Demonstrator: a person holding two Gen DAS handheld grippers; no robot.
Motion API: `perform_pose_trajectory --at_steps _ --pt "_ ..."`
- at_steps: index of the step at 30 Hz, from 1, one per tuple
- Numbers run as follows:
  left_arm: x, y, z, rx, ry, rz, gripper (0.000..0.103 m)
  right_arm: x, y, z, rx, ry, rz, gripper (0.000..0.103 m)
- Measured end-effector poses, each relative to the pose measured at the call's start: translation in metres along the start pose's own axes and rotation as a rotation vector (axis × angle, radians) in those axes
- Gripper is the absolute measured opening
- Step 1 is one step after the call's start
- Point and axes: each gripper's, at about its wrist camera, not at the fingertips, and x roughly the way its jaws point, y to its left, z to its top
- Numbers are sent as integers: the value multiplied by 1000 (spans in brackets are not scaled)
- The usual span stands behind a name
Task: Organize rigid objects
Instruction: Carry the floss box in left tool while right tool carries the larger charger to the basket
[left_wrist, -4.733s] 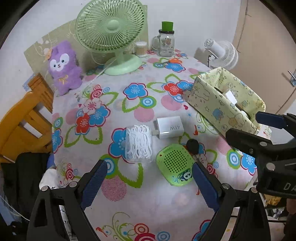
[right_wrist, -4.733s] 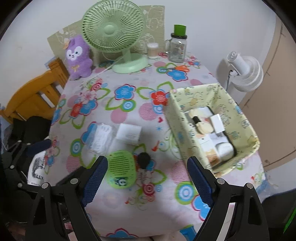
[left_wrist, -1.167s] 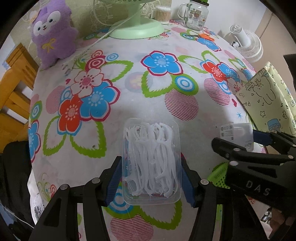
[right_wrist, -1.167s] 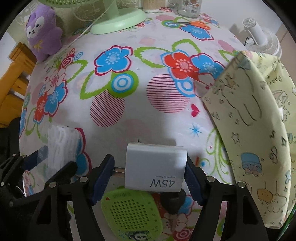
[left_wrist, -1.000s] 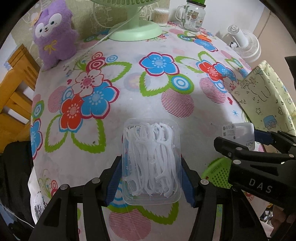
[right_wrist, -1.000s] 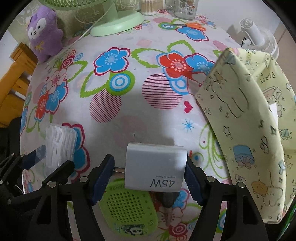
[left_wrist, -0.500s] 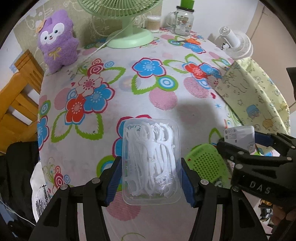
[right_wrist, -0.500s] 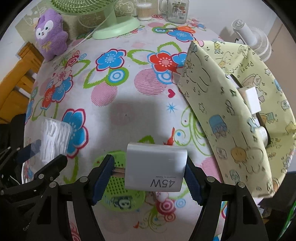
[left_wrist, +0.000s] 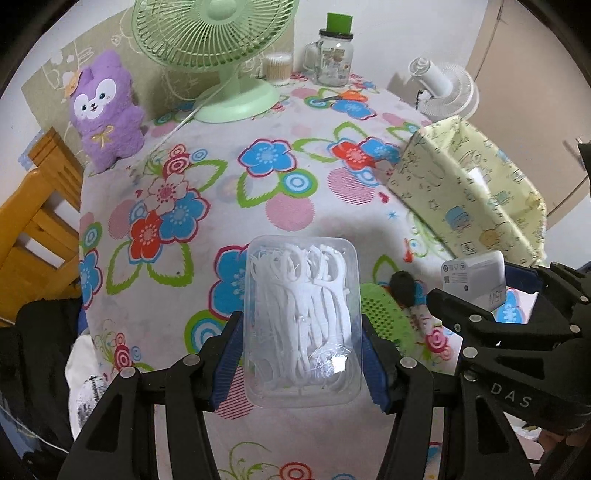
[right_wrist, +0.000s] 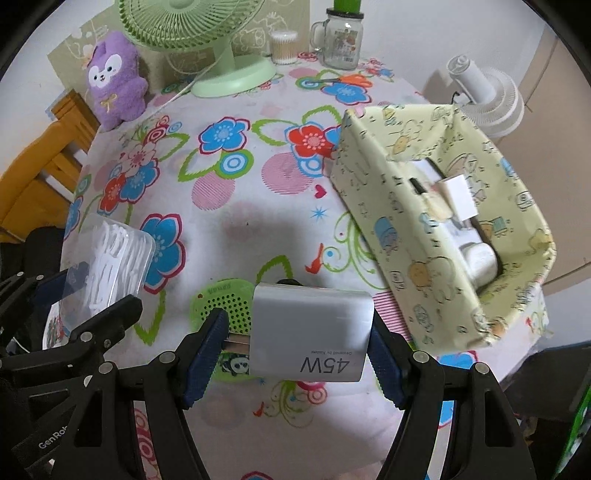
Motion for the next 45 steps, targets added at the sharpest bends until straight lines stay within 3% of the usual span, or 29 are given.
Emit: perform_pose_trajectory --at_steps 10,22,45 --pt "-13 -19 1 0 -20 17 60 -16 -14 -3 -13 -14 7 75" --pt "-26 -52 25 -45 -62 35 60 -35 -50 19 -57 -37 13 75" --pt "-7 -130 81 -65 -74 50 60 -28 -143 59 -86 -31 34 75"
